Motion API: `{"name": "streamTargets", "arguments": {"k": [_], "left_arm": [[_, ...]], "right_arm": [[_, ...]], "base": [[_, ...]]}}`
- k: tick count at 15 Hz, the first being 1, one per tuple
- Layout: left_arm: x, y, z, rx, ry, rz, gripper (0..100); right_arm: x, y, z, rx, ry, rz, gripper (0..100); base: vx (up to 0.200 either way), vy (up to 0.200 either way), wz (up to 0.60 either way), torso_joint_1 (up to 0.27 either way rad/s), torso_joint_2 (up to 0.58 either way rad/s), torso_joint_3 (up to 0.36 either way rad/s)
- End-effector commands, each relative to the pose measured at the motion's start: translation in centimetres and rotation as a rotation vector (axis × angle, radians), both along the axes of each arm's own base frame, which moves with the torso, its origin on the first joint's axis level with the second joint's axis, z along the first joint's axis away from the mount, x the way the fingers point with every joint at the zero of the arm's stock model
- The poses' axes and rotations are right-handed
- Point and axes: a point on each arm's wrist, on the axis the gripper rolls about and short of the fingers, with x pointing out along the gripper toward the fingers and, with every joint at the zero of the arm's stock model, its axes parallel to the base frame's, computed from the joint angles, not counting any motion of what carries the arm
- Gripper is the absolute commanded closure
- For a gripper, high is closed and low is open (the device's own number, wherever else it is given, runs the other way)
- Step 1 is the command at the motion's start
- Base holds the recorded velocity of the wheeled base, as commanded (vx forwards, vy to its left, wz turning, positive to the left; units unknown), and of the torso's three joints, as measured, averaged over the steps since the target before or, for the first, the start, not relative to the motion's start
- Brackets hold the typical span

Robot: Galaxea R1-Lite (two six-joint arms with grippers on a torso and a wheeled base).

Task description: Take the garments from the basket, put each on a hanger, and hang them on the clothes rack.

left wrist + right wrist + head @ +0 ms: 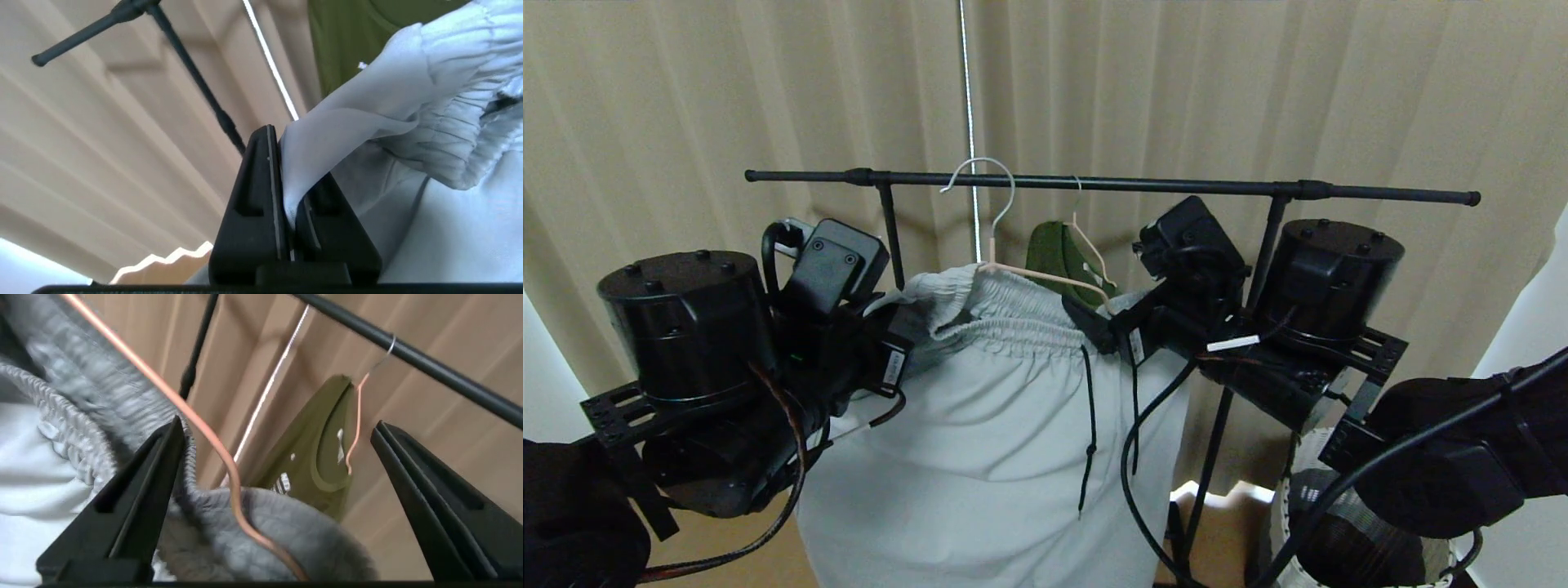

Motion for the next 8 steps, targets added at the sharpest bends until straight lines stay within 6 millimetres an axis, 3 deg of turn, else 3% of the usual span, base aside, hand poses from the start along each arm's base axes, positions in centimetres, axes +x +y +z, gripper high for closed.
{"name": "streamTargets", "arguments": {"k": [1,5,6,8], "left_arm": [[-0.11,-0.23,-0.01,0.000,0.000,-0.009,100],[-0.27,-0.46,-0.05,0.004,0.001,-0.020,100],[-0.35,-0.50,-0.05,0.004,0.001,-0.024,100],[-0.40,-0.57,-0.05,0.005,0.000,-0.027,100]], "right_arm": [[0.49,0.09,-0.72,-0.022,0.009,-0.006,0],[0.44,0.05,-0.88,-0.031,0.010,-0.006,0],[0.44,0.05,-0.88,-0.031,0.010,-0.006,100],[0.42,0.10,-0.84,-0.030,0.009,-0.005,100]], "base": [[0.000,0.000,0.00,0.000,0.00,0.000],[0.000,0.000,0.00,0.000,0.00,0.000],[0.000,0.000,0.00,0.000,0.00,0.000],[0.000,0.000,0.00,0.000,0.00,0.000]]}}
